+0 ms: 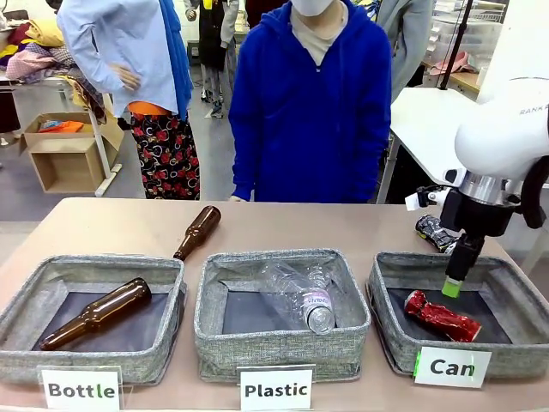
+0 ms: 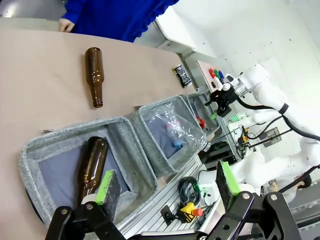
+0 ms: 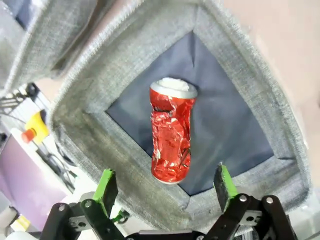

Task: Sort the can waste into the basket.
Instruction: Pick up the can waste from the table and place it in the right Fabric basket.

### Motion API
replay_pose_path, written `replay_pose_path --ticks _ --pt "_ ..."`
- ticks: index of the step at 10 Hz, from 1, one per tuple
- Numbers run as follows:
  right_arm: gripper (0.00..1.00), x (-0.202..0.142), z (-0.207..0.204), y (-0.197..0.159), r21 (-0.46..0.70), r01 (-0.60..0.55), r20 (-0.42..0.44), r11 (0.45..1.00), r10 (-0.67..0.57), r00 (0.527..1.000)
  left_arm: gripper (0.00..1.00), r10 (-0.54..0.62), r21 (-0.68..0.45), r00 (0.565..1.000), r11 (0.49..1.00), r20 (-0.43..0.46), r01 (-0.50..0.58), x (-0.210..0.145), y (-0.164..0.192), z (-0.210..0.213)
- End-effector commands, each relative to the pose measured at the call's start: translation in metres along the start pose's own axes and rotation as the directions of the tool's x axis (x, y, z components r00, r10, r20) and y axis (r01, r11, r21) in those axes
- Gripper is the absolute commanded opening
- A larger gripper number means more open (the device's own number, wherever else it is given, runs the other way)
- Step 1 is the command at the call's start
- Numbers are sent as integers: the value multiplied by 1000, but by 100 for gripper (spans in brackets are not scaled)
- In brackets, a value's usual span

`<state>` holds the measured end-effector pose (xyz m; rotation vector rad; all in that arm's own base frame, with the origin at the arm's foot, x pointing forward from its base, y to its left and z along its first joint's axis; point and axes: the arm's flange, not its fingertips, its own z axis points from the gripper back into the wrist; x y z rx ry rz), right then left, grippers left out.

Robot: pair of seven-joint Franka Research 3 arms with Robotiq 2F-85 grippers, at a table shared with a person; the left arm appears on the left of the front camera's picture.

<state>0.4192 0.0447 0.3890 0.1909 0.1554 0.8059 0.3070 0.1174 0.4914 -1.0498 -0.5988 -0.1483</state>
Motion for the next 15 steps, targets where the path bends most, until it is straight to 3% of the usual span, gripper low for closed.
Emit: replay_pose_path --ticks 1,2,3,4,5,7,8,10,11,12,15 --pt "100 -11 0 -2 108 -16 178 994 -3 984 100 -6 -3 1000 1000 11 6 -1 1 0" --pt "100 -20 5 -3 239 33 333 970 -114 936 100 -6 -3 1000 1000 11 6 -1 1 0" --pt "100 -37 11 -6 447 89 490 890 -327 808 100 -6 -3 1000 1000 11 6 -1 1 0" --pt "100 -53 18 -8 631 36 584 775 -505 636 100 -6 -3 1000 1000 11 6 -1 1 0" --pt "100 -71 23 -14 760 -56 587 647 -648 485 100 -6 -3 1000 1000 11 6 -1 1 0" --pt "100 -98 23 -32 868 -264 491 421 -807 328 100 -6 -3 1000 1000 11 6 -1 1 0" --pt "100 -106 19 -40 878 -290 461 381 -837 296 100 -6 -3 1000 1000 11 6 -1 1 0" --pt "100 -114 11 -50 886 -326 423 330 -863 276 100 -6 -3 1000 1000 11 6 -1 1 0" --pt "100 -111 9 -56 897 -300 396 324 -891 221 100 -6 -3 1000 1000 11 6 -1 1 0" --pt "100 -124 23 -50 902 -108 416 417 -779 468 100 -6 -3 1000 1000 11 6 -1 1 0" --pt "100 -124 23 -50 902 -108 416 417 -779 468 100 -6 -3 1000 1000 11 6 -1 1 0"
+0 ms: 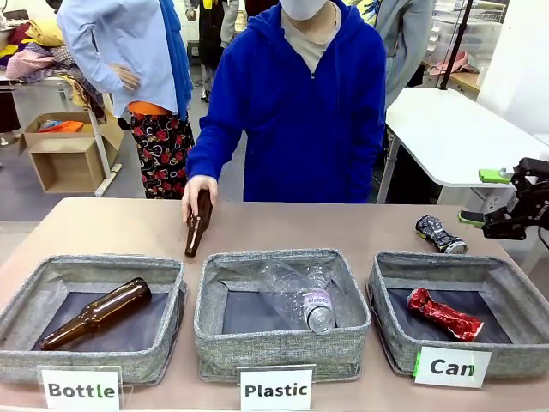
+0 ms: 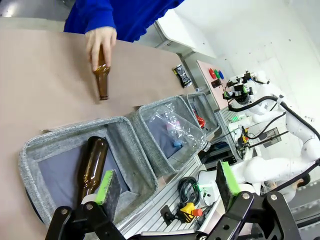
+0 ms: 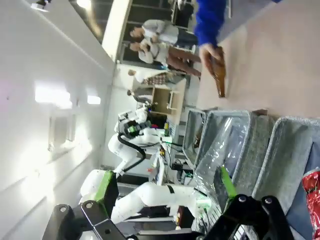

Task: Sort the can waste into the basket.
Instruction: Pick up the can waste from the table and place it in the right Fabric basket.

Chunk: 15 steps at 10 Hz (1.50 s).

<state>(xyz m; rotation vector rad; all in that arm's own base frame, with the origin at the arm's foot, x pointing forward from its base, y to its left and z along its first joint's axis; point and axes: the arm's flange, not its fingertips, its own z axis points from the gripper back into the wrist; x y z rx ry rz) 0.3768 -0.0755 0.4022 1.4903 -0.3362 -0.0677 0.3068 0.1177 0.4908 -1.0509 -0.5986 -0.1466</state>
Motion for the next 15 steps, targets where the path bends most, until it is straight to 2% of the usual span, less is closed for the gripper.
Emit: replay_pose_path --ticks 1,6,7,8,10,11,12,13,14,15 --pt "100 1 7 5 -12 -19 -16 1000 19 1000 100 -8 -3 1000 1000 10 8 -1 1 0" --pt "100 1 7 5 -12 -19 -16 1000 19 1000 100 0 0 1000 1000 0 0 0 0 0" --pt "100 1 7 5 -12 -19 -16 1000 19 1000 100 -49 77 998 996 -47 53 -2 -22 20" --pt "100 1 7 5 -12 -19 -16 1000 19 1000 100 -99 96 993 990 -71 105 -2 -35 42" --pt "100 1 7 5 -12 -19 -16 1000 19 1000 100 -117 177 993 977 -7 117 -6 -50 90" --pt "100 1 7 5 -12 -19 -16 1000 19 1000 100 -124 190 990 975 60 111 -13 -54 108" --pt "100 -1 5 1 -15 -5 -4 1000 5 1000 100 -136 170 988 978 77 121 -16 -52 112" --pt "100 -9 19 32 -170 -135 29 976 142 989 100 -138 145 987 981 84 125 -16 -51 110" --pt "100 -5 18 47 -355 -226 -14 907 237 971 100 -137 118 988 985 67 128 -16 -48 104" --pt "100 4 8 60 -598 -308 -94 740 317 944 100 -134 96 990 987 32 130 -11 -42 90"
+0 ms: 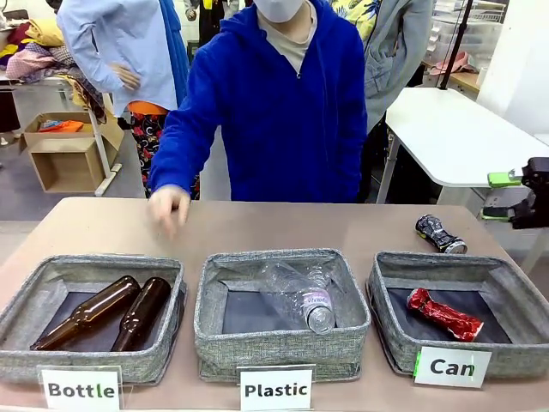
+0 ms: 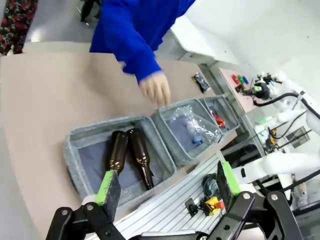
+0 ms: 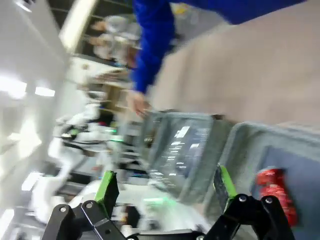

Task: Sort the can waste into the basket.
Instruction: Pick up the can waste from the table and place it in the right Fabric basket.

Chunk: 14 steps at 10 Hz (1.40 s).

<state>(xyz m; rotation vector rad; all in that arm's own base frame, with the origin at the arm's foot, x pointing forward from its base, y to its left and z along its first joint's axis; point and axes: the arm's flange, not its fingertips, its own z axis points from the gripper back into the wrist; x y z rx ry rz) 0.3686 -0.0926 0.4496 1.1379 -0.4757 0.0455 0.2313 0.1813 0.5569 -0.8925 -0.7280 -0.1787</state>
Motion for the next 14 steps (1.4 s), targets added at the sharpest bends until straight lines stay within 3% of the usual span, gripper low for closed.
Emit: replay_pose_path --ticks 1,2,3,4,5,7,8,9,11,12,13,14 --pt "100 11 -20 27 -534 -198 -85 822 181 980 100 -1 -58 999 998 -54 -2 4 6 -25" --pt "100 16 -31 35 -682 -247 -147 689 201 968 100 7 -66 996 998 -89 -13 3 4 -31" --pt "100 26 -40 39 -812 -262 -187 521 193 963 100 -1 -88 992 996 -123 -10 13 11 -42" --pt "100 32 -50 37 -865 -282 -224 414 184 957 100 -6 -107 984 994 -176 -13 22 13 -62" --pt "100 31 -55 30 -862 -283 -231 420 171 958 100 -13 -144 972 989 -234 -22 22 13 -85" --pt "100 34 -55 18 -820 -245 -164 516 198 966 100 -27 -233 931 970 -364 -63 33 34 -154" --pt "100 27 -49 19 -748 -200 -72 633 222 972 100 -7 -245 923 965 -386 -95 37 43 -181" --pt "100 33 -55 23 -807 -317 -198 499 278 940 100 3 -279 931 954 -365 -113 41 51 -195" --pt "100 33 -55 23 -807 -317 -198 499 278 940 100 48 -328 950 932 -309 -153 42 71 -214" --pt "100 33 -55 23 -807 -317 -198 499 278 940 100 79 -336 942 922 -327 -194 41 80 -224" --pt "100 32 -55 18 -803 -316 -204 505 266 942 100 44 -291 933 944 -358 -156 34 64 -221" --pt "100 55 -66 21 -818 -324 -230 476 245 942 100 44 -291 933 944 -358 -156 34 64 -221"
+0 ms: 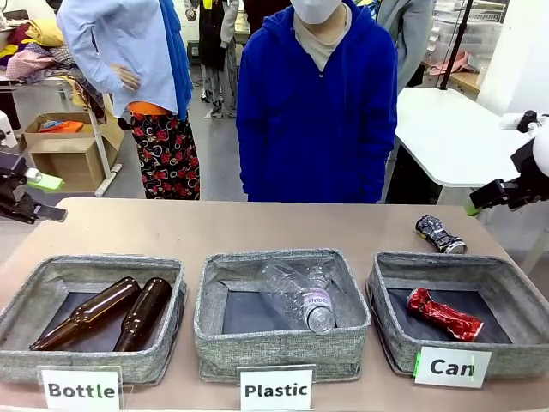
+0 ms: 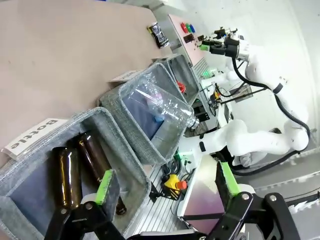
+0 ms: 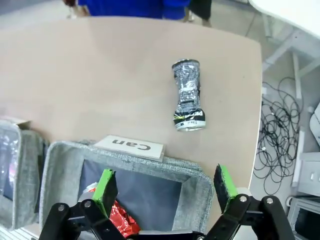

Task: Sort the can waste into the basket.
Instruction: Pick up the can waste from the table and place it in the right Fabric basket.

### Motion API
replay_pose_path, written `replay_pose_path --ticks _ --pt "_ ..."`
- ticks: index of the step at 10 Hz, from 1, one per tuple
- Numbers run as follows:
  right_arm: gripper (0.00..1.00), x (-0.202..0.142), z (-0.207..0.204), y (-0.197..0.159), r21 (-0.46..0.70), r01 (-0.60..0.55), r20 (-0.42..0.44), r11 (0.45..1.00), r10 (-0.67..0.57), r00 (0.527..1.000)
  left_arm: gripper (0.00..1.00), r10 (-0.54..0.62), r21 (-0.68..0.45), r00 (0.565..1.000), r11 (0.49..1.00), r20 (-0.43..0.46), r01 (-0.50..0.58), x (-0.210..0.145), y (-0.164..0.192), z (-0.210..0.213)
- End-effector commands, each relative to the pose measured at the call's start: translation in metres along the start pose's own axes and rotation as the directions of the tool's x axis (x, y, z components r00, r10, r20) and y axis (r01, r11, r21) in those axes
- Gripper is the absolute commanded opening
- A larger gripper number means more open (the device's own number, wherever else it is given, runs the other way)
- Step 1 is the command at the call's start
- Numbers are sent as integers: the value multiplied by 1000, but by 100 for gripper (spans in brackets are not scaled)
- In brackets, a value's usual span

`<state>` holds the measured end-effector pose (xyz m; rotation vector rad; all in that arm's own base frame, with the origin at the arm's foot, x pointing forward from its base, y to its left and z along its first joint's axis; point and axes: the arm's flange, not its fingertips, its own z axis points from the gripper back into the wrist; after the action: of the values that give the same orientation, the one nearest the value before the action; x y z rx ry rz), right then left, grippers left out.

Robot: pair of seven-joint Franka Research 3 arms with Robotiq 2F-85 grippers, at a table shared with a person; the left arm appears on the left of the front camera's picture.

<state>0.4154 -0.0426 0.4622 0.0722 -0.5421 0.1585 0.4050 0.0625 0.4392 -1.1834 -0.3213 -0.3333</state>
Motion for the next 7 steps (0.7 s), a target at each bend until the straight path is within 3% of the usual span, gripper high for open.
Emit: replay_pose_path --ticks 1,4,7 --pt "100 53 -17 -1 -37 37 -60 999 -39 997 100 -23 13 1000 1000 -15 23 -5 -12 0" --pt "100 131 -75 -26 -88 72 -203 993 -89 975 100 -23 13 1000 1000 -15 23 -5 -12 0" --pt "100 155 -131 -32 -138 70 -361 988 -116 925 100 -23 13 1000 1000 -15 23 -5 -12 0"
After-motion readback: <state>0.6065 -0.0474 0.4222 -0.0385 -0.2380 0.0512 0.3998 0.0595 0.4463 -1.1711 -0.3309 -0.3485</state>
